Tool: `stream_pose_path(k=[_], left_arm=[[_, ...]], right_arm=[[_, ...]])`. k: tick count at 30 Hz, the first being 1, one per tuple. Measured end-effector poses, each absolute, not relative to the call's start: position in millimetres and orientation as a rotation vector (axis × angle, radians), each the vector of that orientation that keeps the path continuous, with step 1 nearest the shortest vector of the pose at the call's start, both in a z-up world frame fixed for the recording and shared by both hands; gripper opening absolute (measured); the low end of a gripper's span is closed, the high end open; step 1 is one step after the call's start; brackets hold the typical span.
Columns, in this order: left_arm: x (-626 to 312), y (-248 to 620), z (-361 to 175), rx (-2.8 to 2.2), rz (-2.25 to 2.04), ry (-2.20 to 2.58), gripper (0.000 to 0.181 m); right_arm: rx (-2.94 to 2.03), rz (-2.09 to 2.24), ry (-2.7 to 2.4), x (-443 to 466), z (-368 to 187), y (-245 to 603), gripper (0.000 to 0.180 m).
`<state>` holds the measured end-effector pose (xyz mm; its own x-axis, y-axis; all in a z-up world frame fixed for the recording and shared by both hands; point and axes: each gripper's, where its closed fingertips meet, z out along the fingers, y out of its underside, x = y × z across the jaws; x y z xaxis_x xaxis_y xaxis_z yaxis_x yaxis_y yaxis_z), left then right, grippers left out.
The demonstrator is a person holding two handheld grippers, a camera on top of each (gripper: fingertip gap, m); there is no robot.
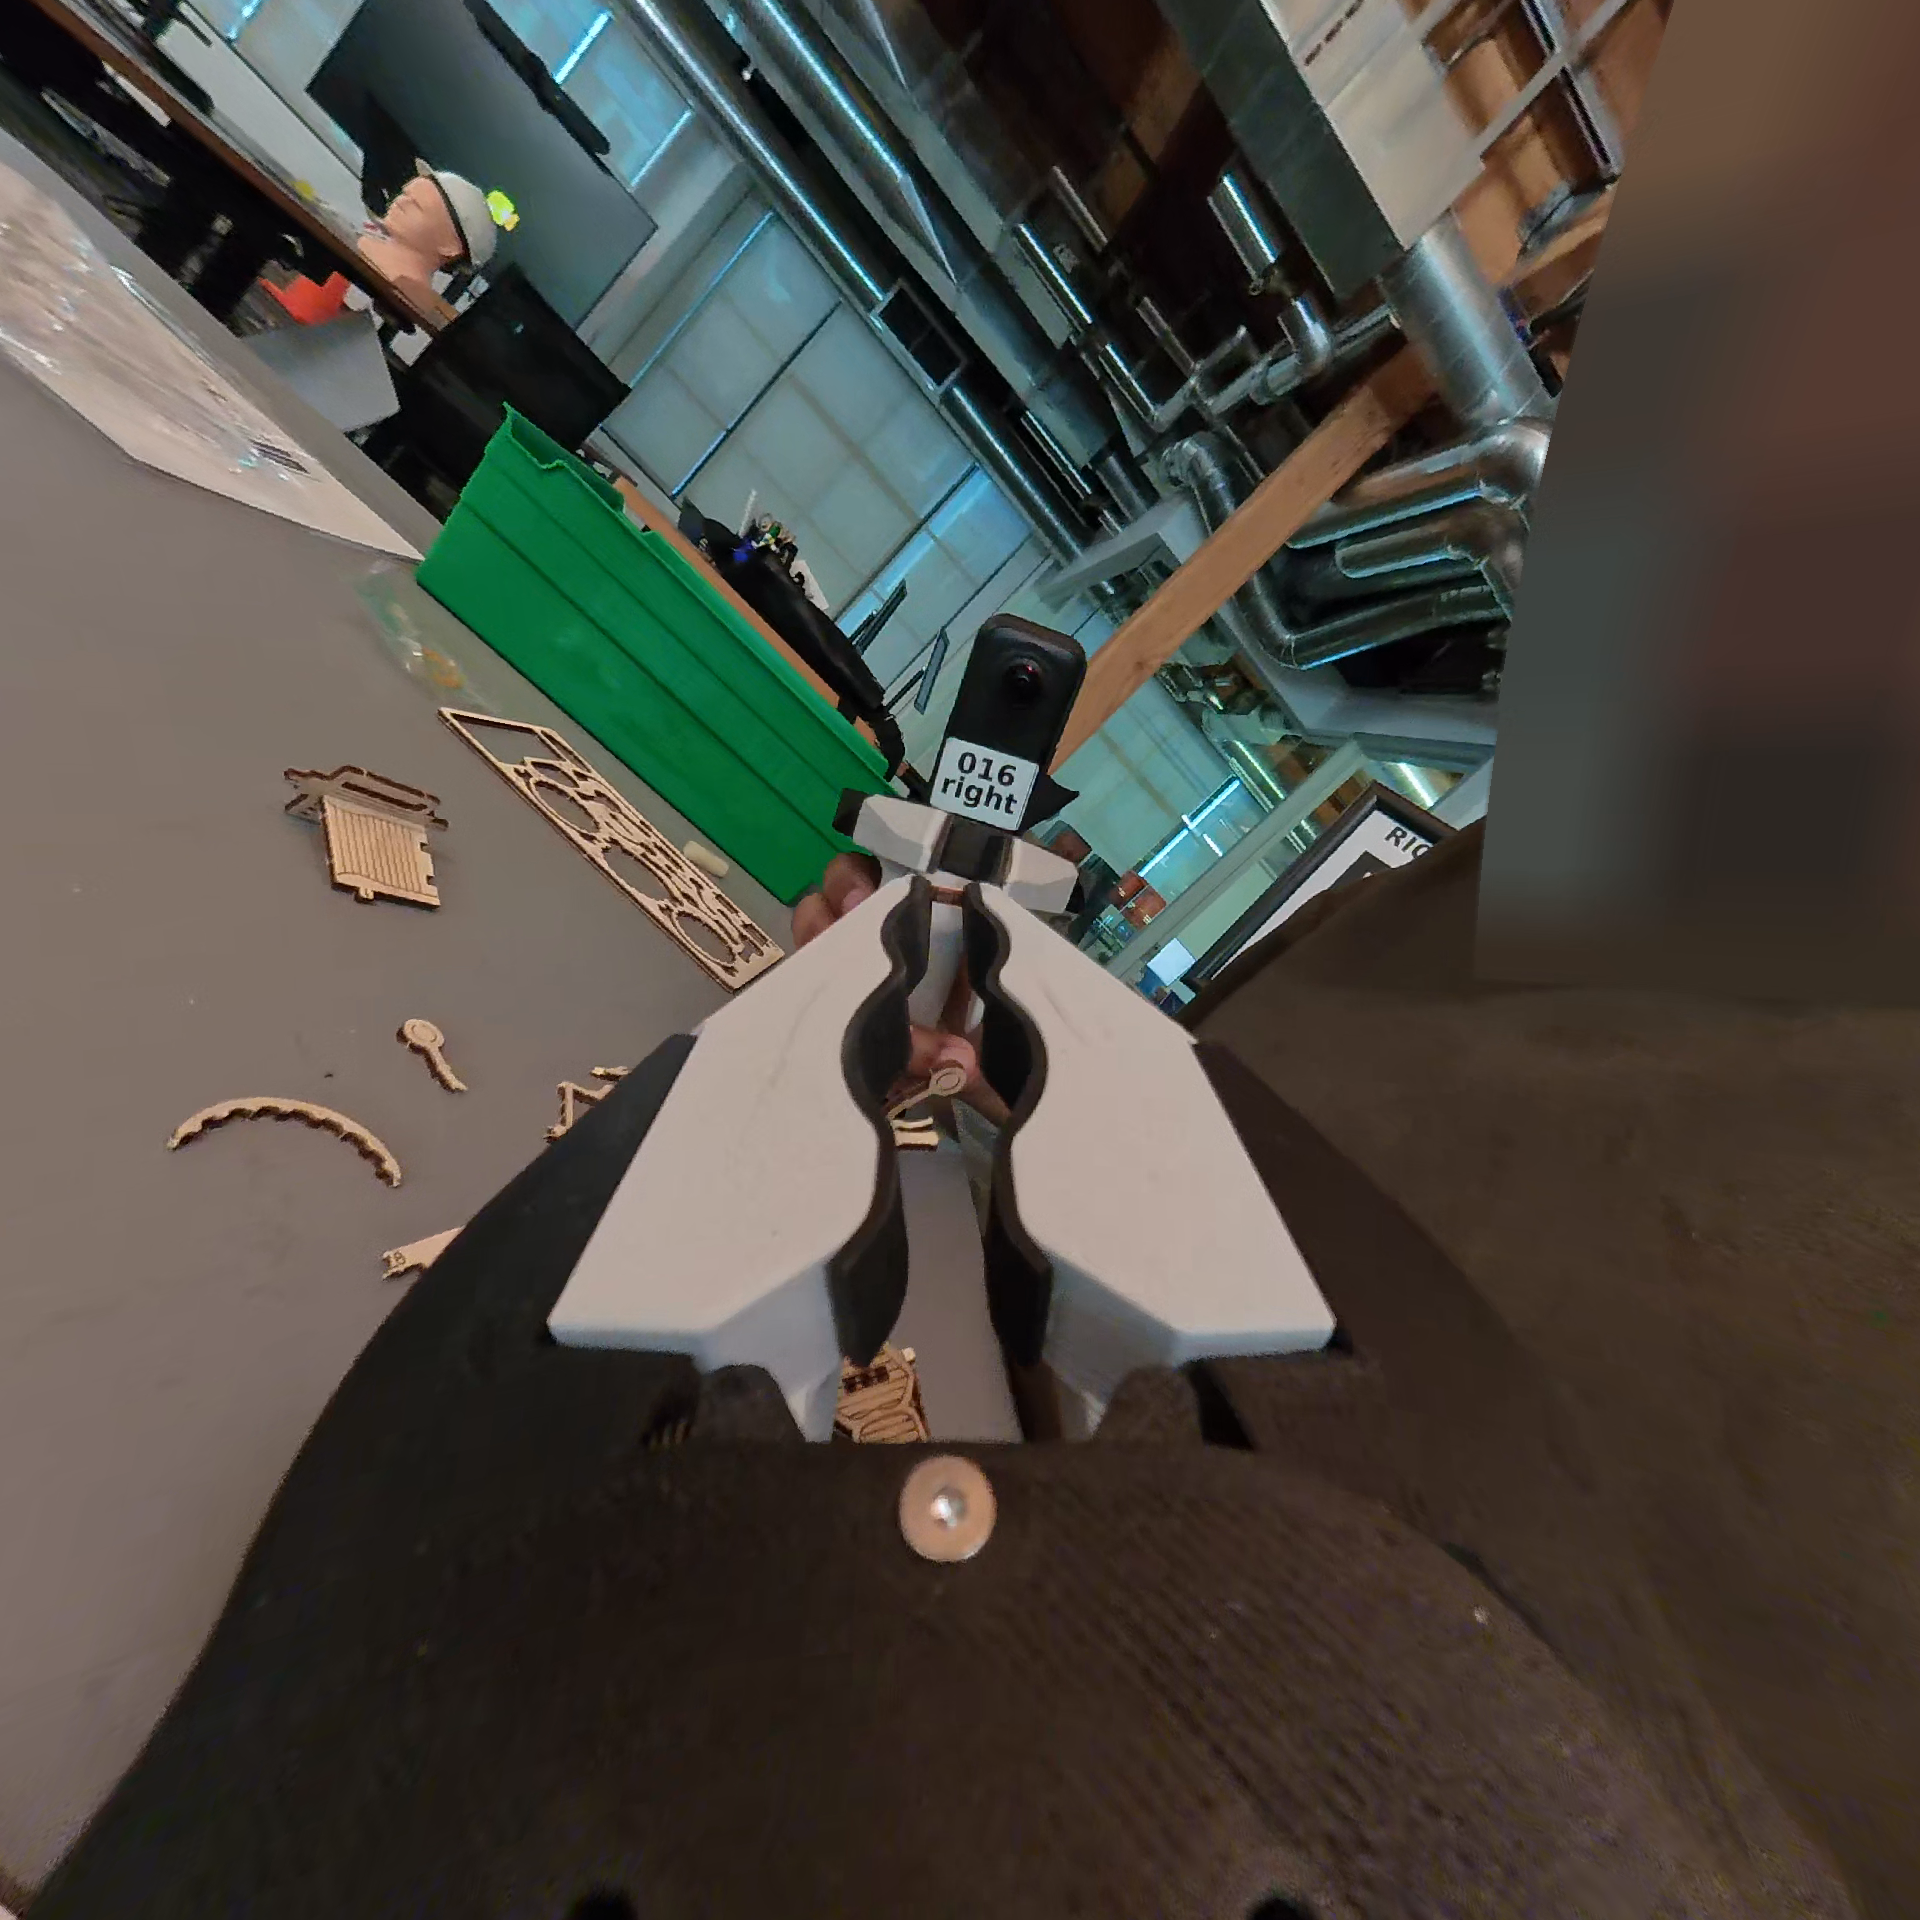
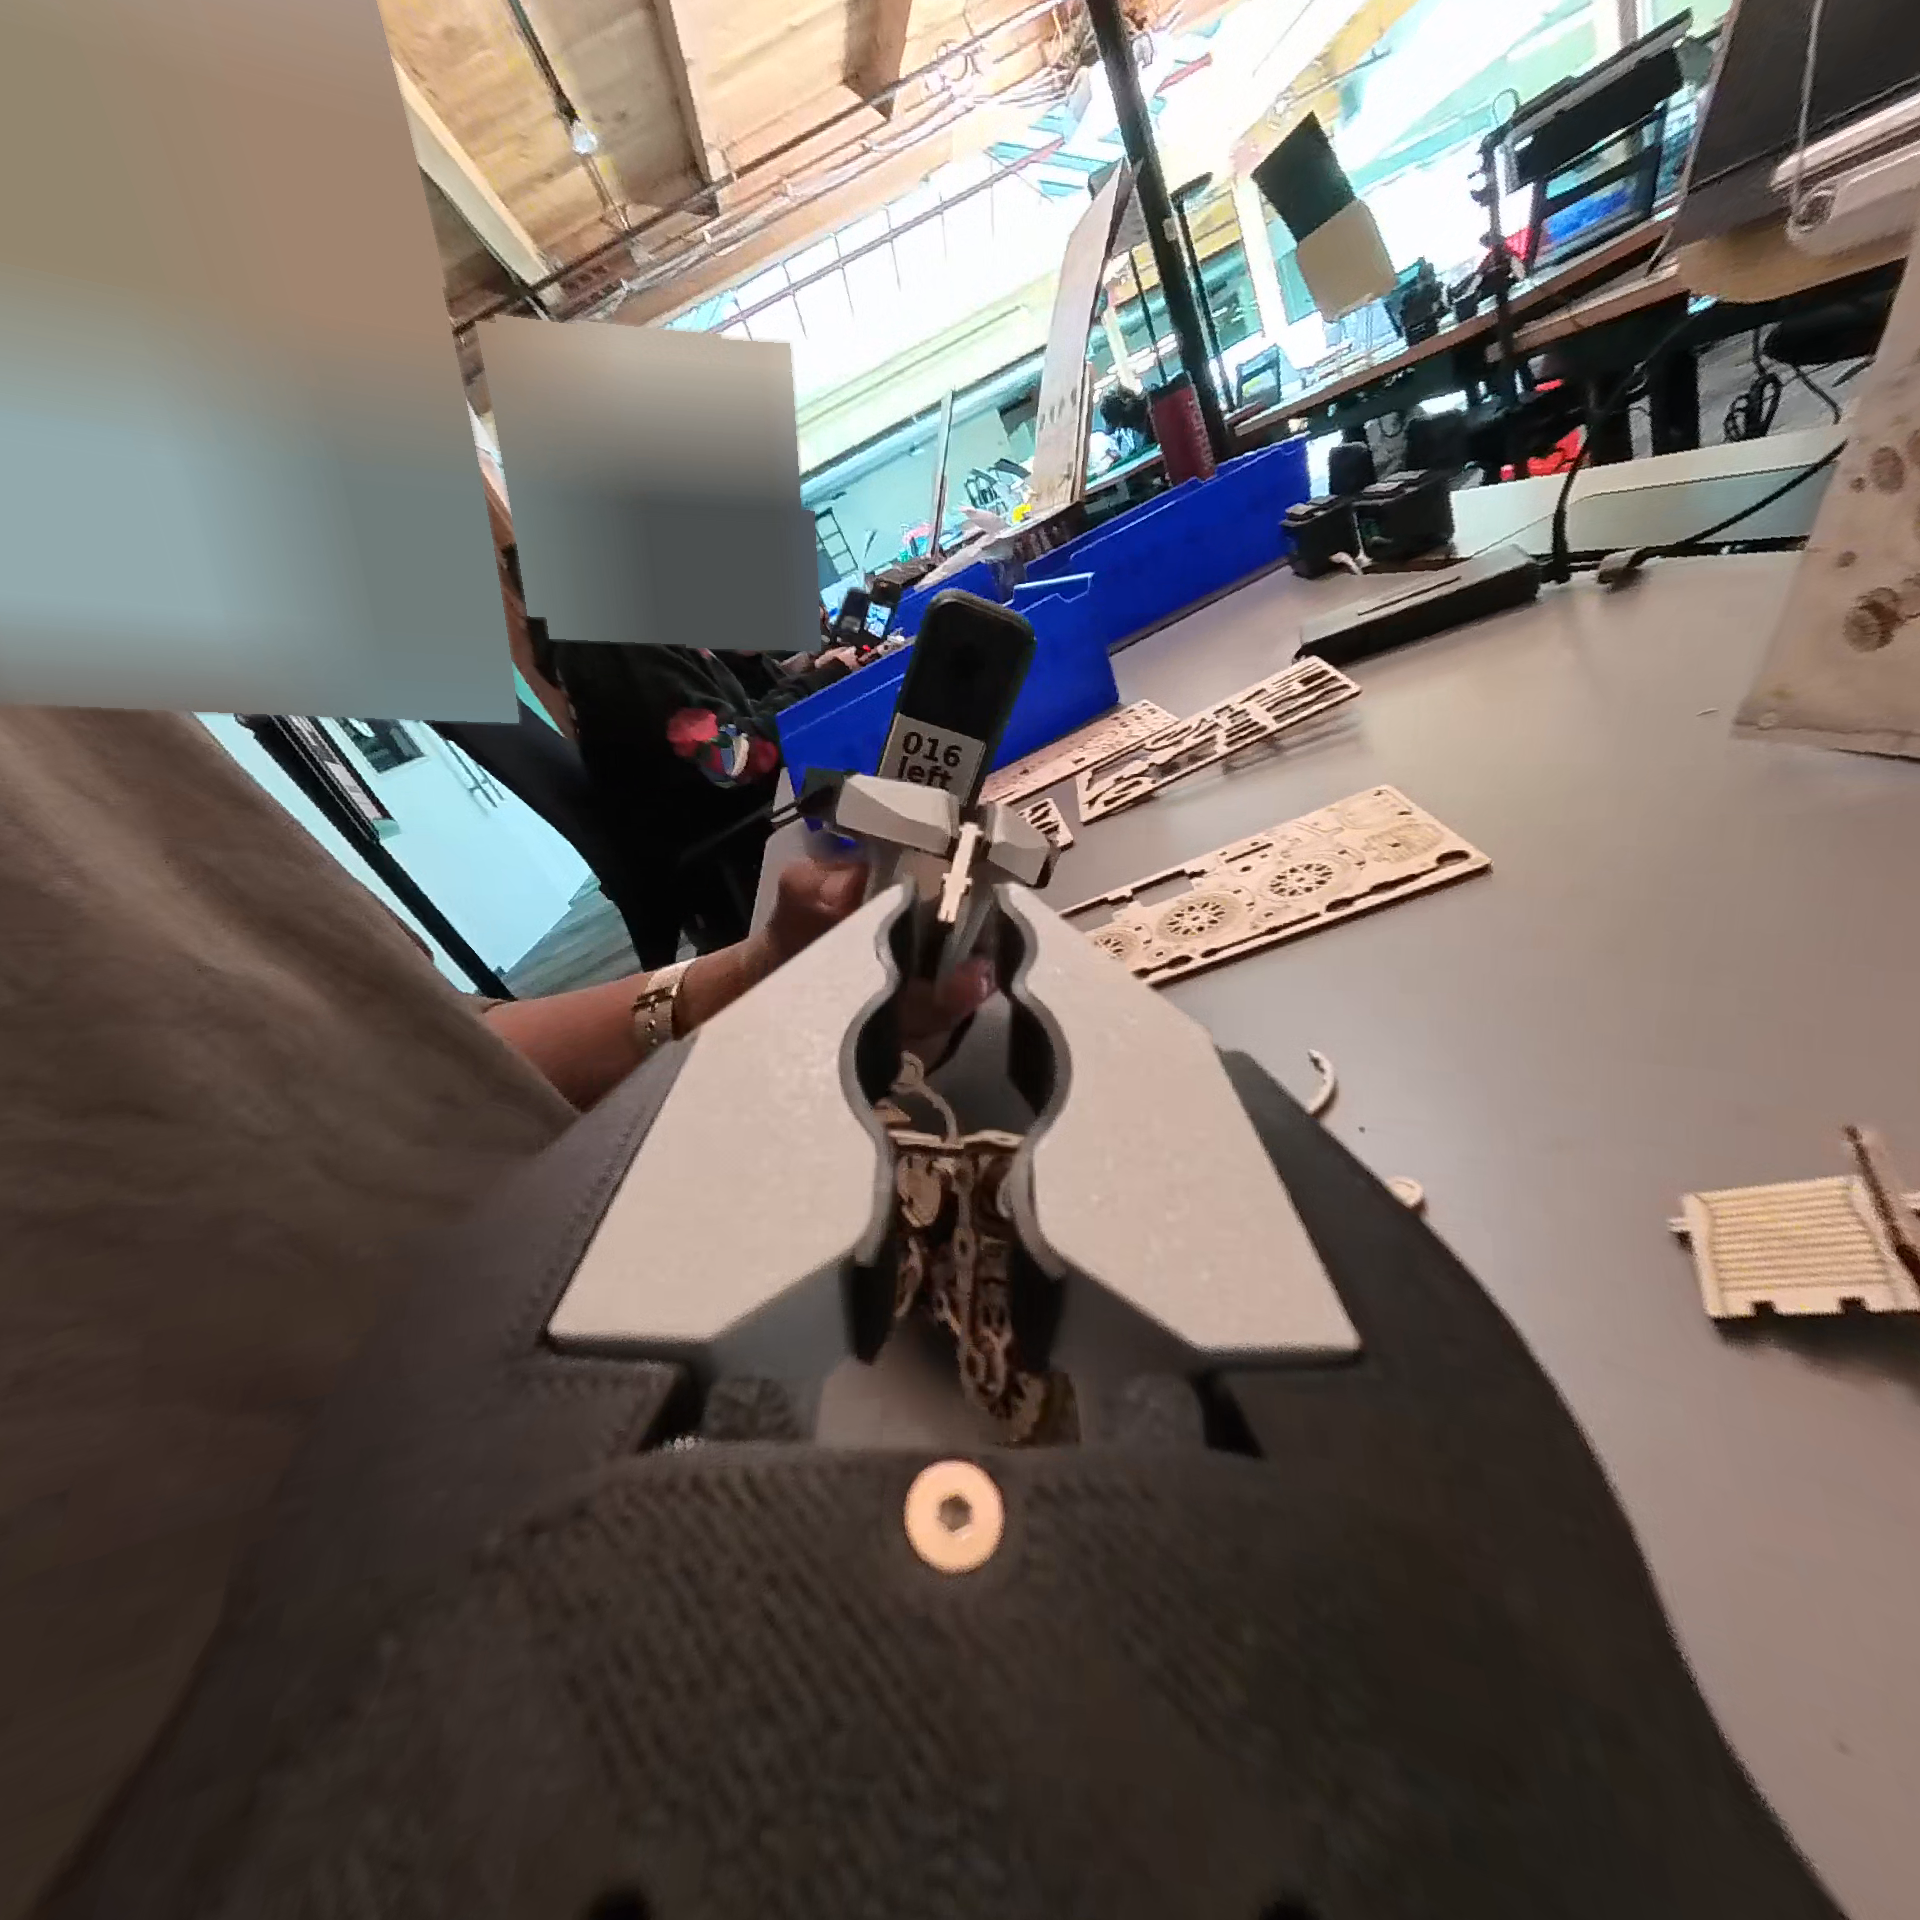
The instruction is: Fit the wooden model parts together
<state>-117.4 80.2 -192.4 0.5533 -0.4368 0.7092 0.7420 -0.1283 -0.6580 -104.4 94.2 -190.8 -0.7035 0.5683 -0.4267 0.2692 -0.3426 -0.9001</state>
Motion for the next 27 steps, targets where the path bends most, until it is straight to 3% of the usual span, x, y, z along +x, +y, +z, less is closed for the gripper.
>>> stream_pose_path(k=[15, 18, 27], left_arm=[[-70, 55, -186, -1.474, -1.097, 0.092, 0.003], [-62, 57, -190, -1.506, -1.108, 0.115, 0.003], [-54, 59, -191, -1.52, -1.13, 0.132, 0.004]], right_arm=[[-1.519, 2.708, -1.948, -78, -197, 68, 0.02], [-1.528, 2.879, -1.968, -70, -192, 58, 0.01], [-1.542, 2.966, -2.055, -56, -194, 48, 0.004]])
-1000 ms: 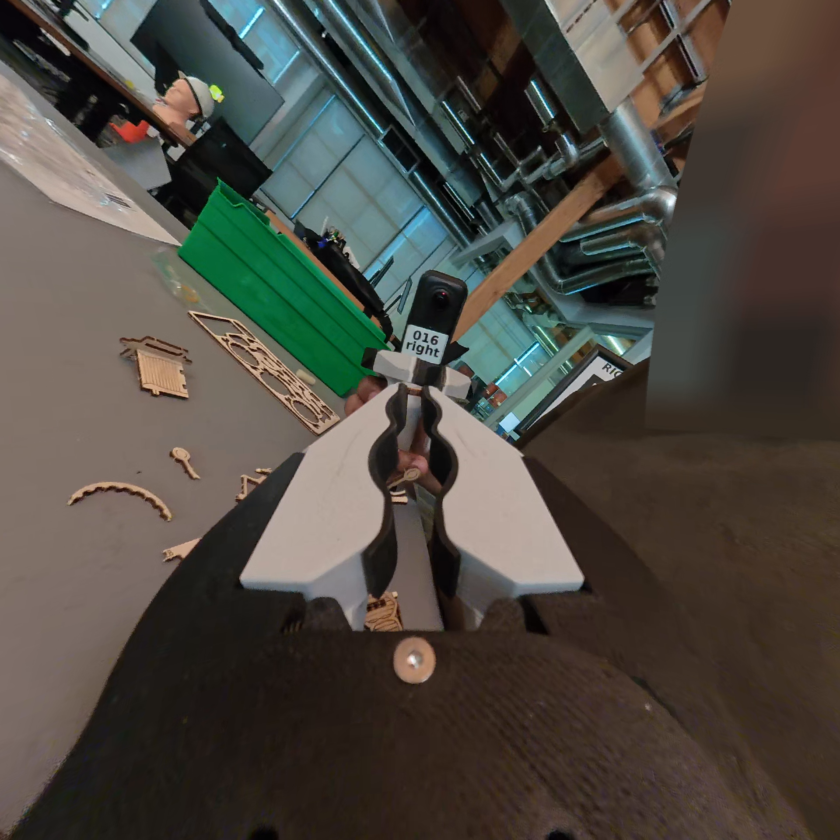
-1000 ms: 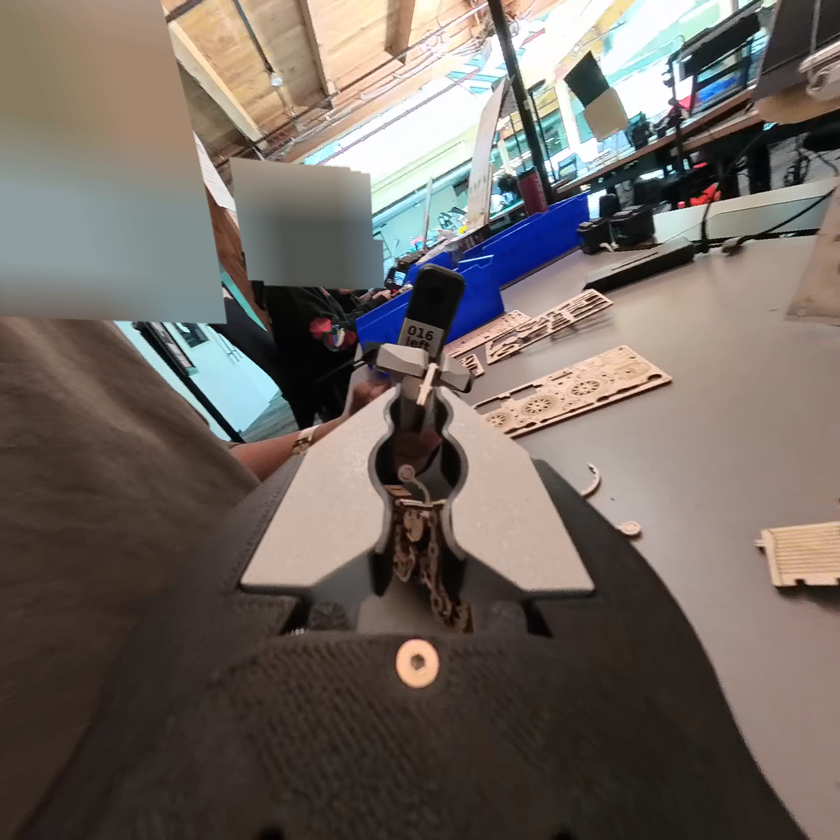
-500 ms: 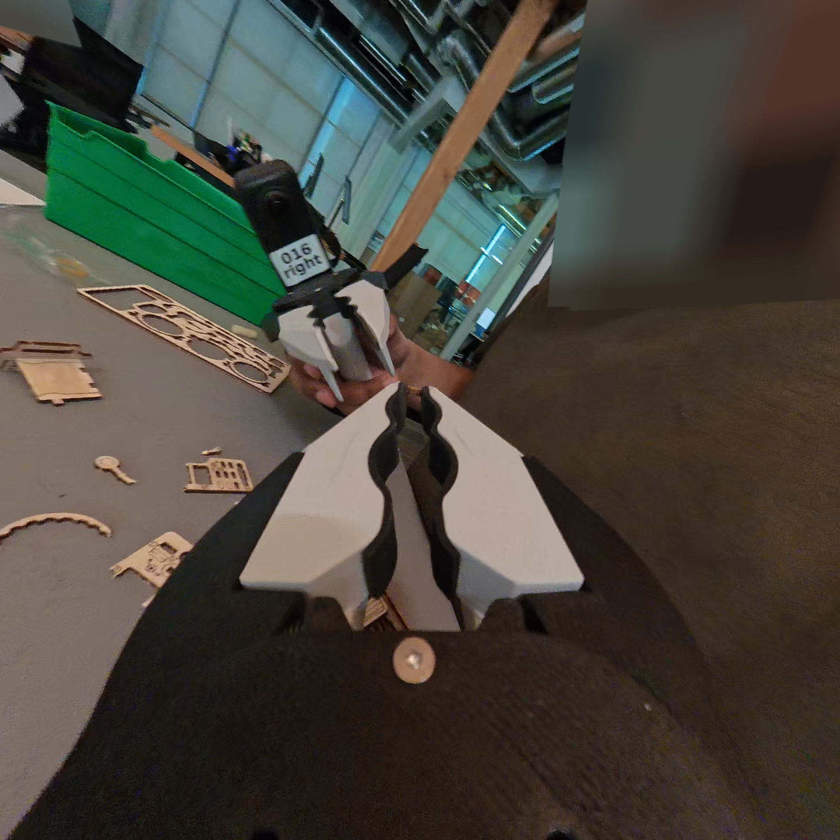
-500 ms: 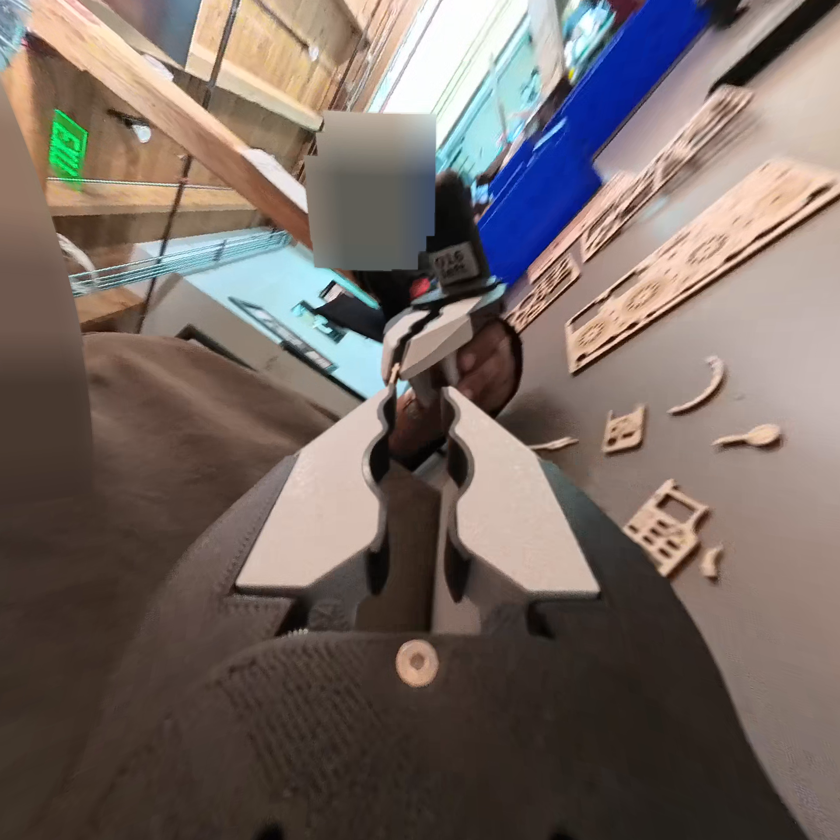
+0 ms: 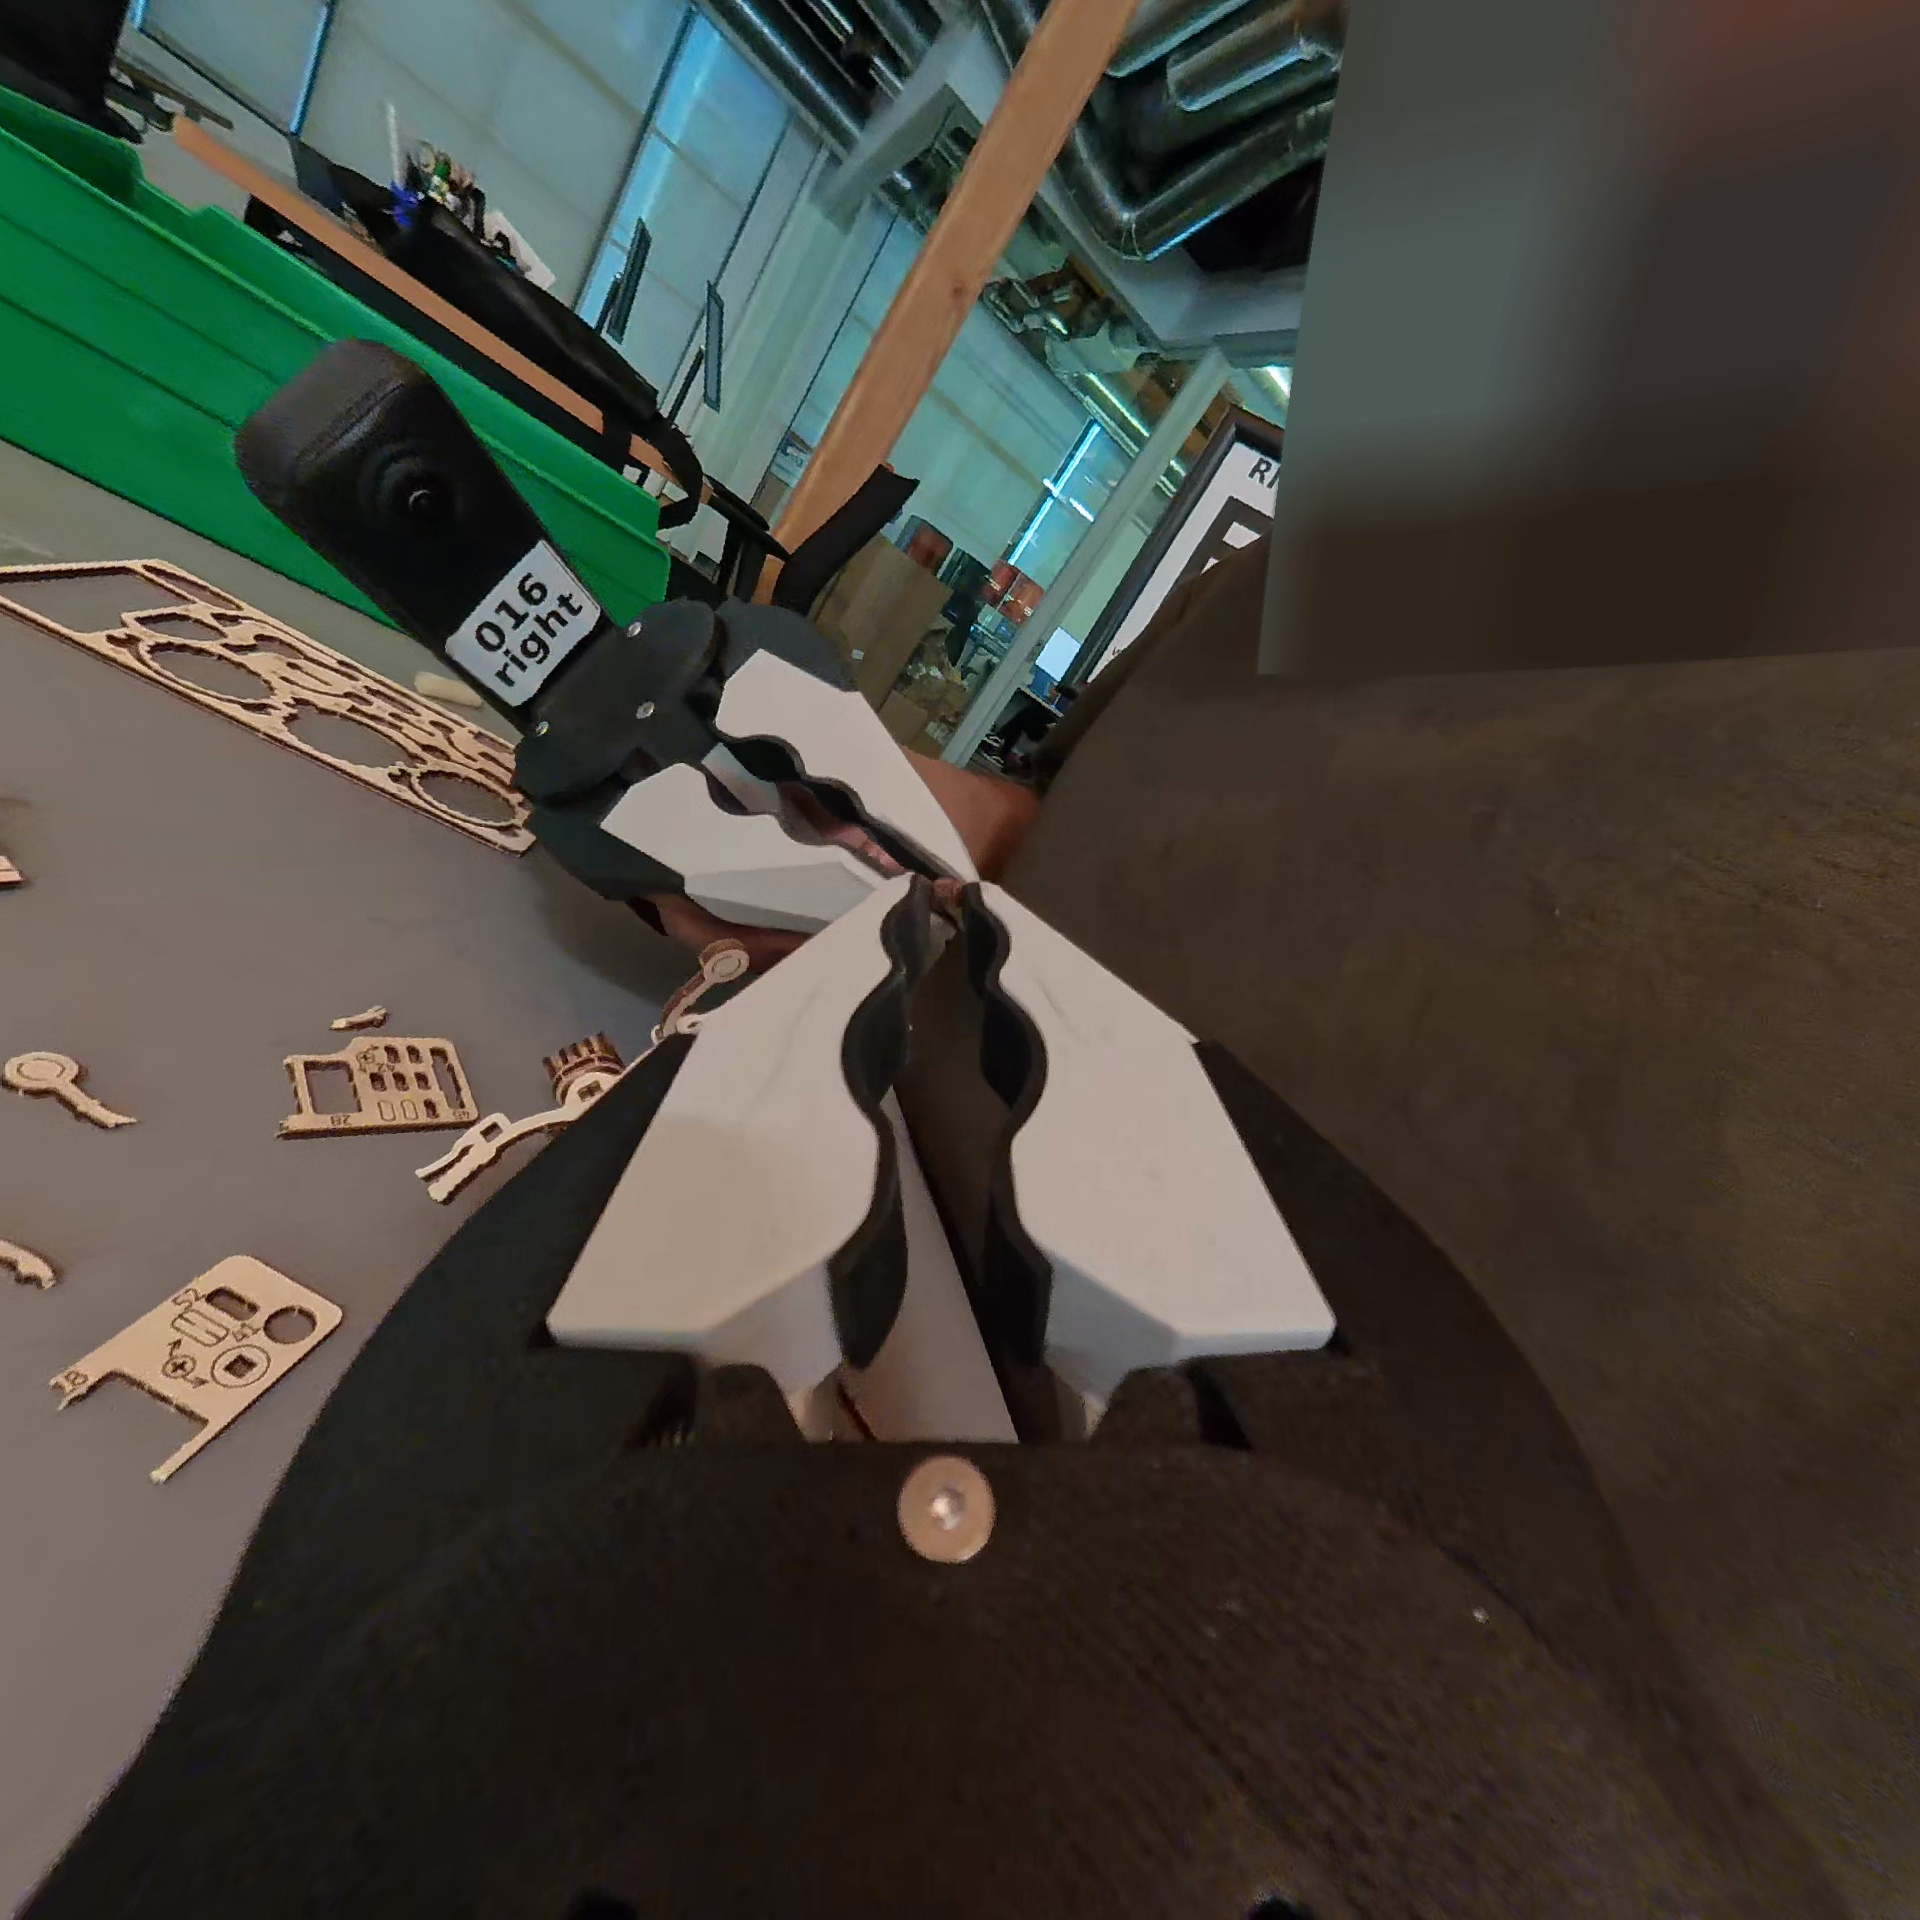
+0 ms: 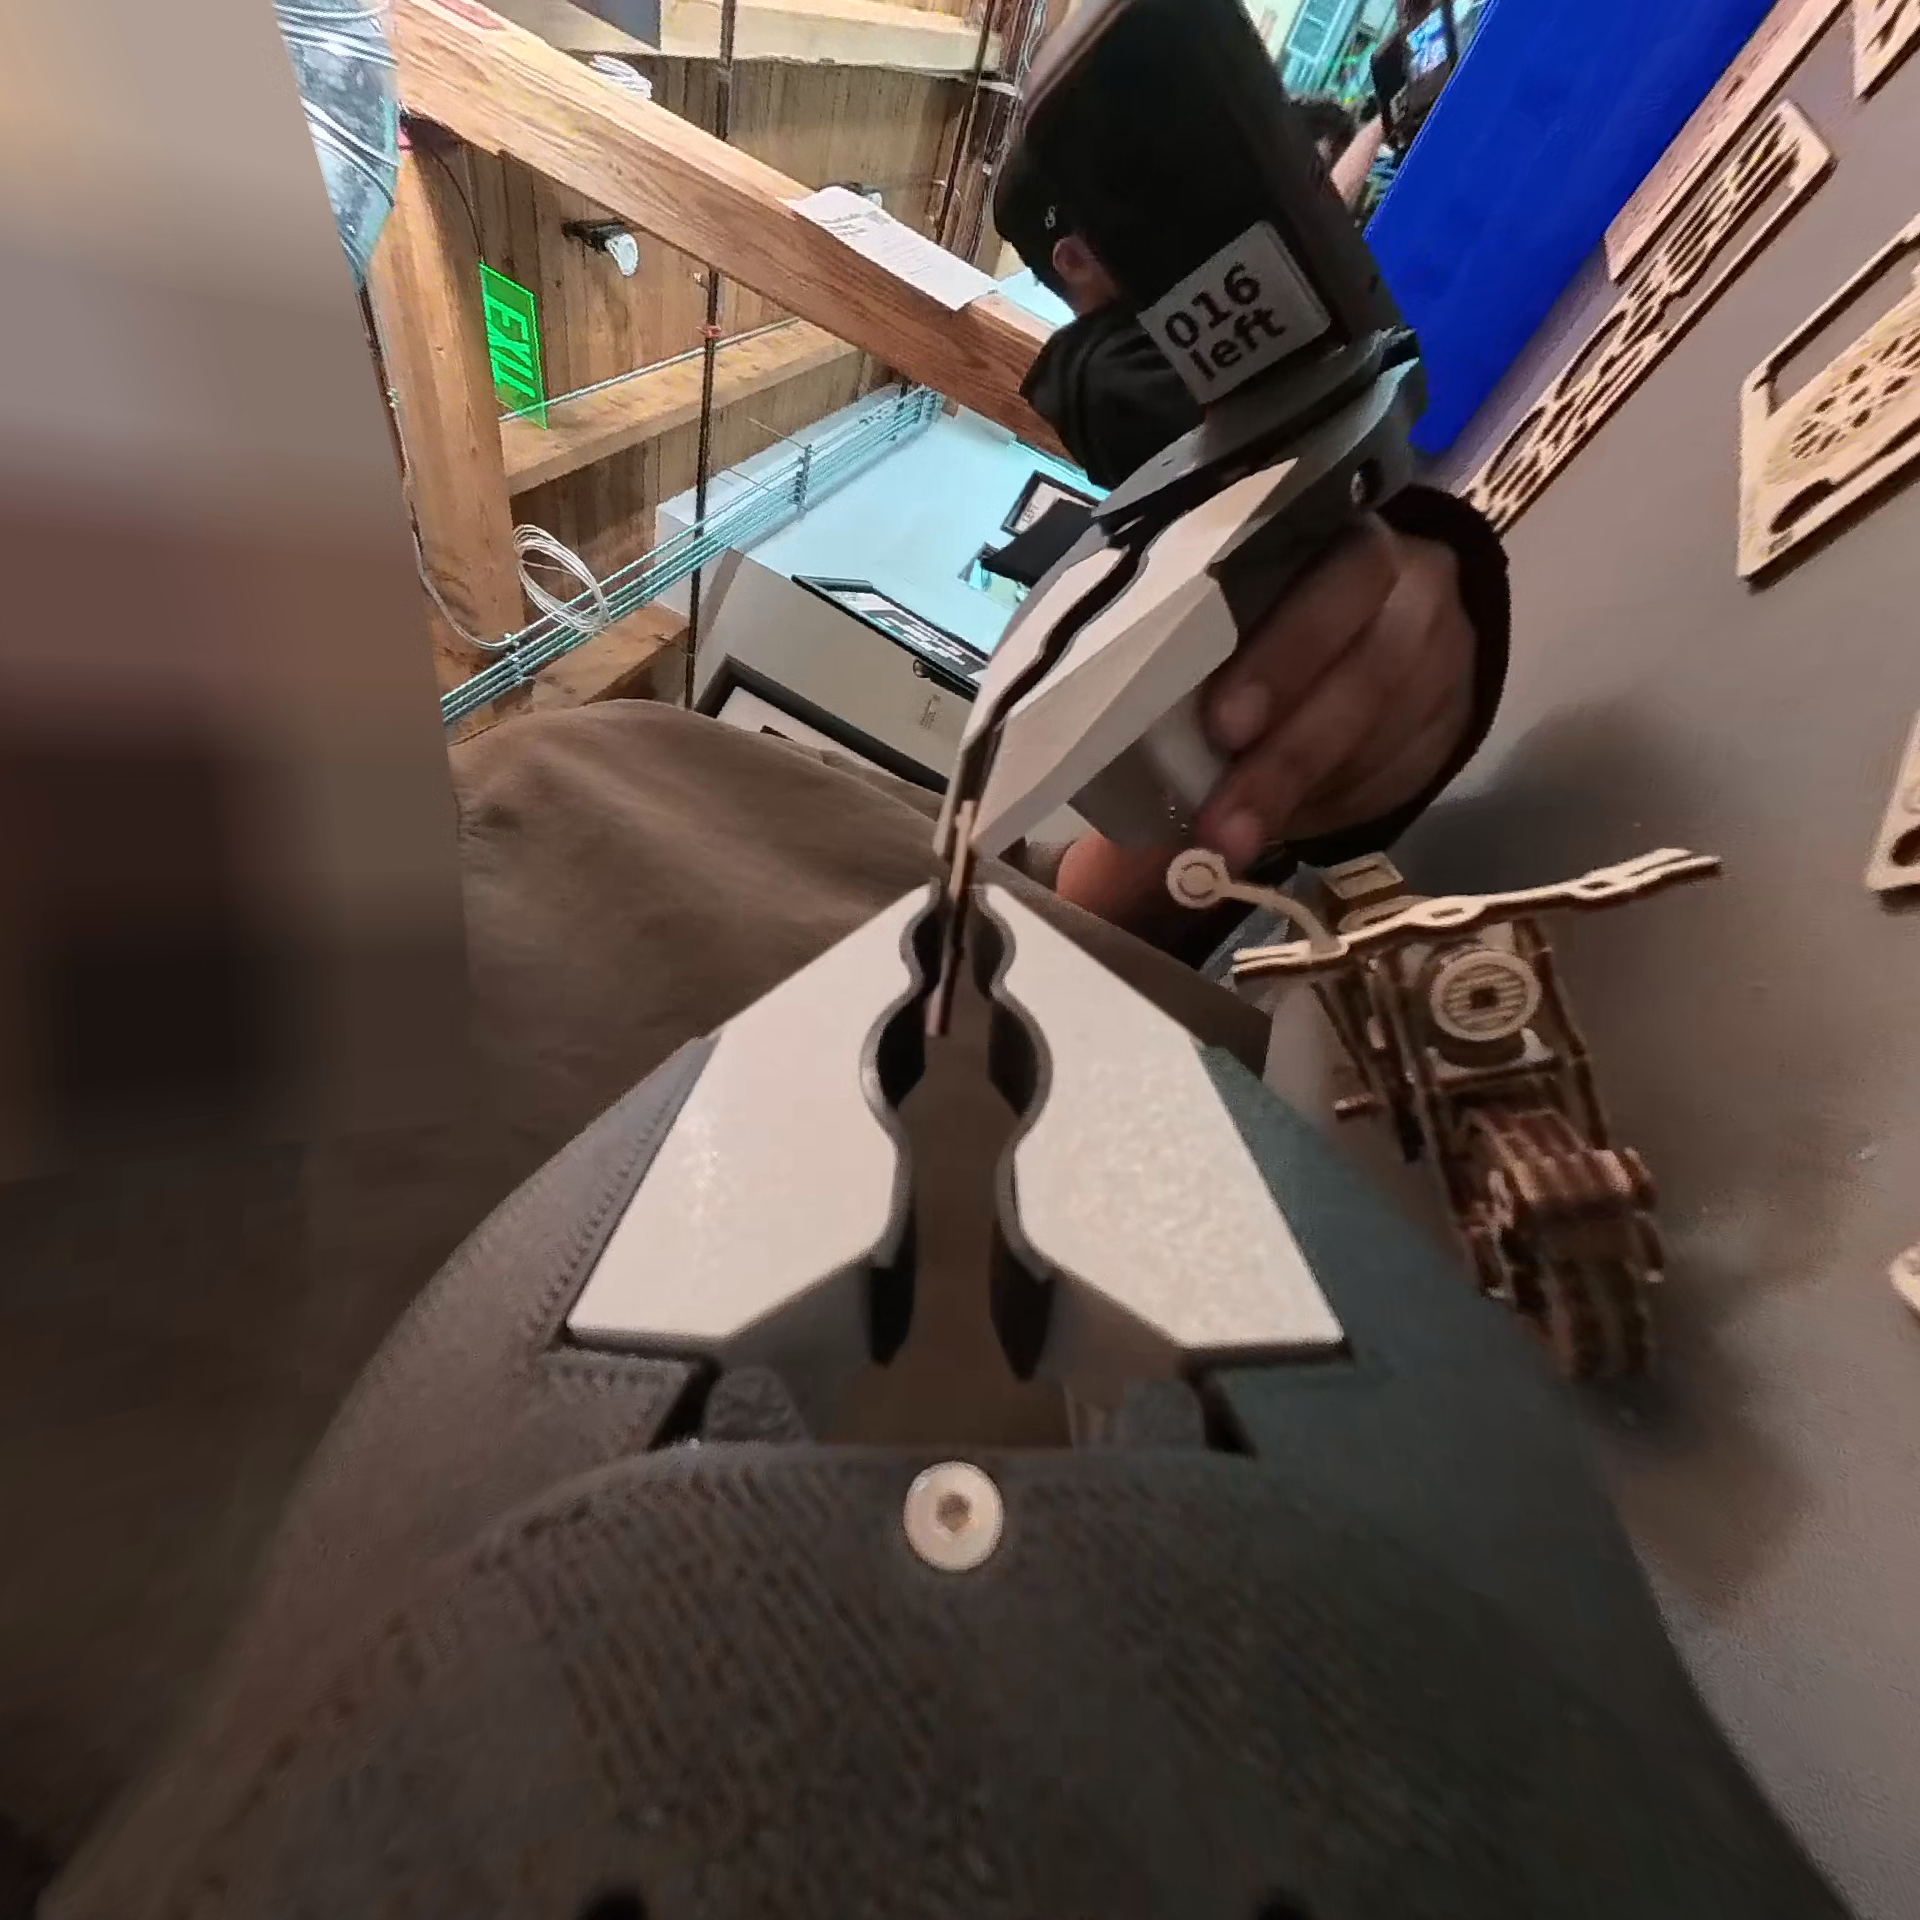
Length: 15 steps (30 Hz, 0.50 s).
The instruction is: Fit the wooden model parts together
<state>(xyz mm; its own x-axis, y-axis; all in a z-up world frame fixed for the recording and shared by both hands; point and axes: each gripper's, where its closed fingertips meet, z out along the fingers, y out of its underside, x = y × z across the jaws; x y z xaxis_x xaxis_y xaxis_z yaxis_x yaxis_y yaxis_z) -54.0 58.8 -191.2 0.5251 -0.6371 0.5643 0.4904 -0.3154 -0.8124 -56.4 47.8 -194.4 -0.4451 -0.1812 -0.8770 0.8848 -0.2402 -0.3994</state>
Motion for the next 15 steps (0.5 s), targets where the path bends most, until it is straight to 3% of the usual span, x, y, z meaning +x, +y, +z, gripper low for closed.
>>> stream_pose_path(k=[7, 15], left_arm=[[-81, 74, -187, -1.487, -1.025, -0.071, 0.038], [-102, 97, -177, -1.421, -0.847, -0.326, 0.031]], right_arm=[[0.994, -2.034, 1.018, -84, -178, 76, 0.003], [1.279, -2.591, 1.09, -113, -160, 107, 0.002]])
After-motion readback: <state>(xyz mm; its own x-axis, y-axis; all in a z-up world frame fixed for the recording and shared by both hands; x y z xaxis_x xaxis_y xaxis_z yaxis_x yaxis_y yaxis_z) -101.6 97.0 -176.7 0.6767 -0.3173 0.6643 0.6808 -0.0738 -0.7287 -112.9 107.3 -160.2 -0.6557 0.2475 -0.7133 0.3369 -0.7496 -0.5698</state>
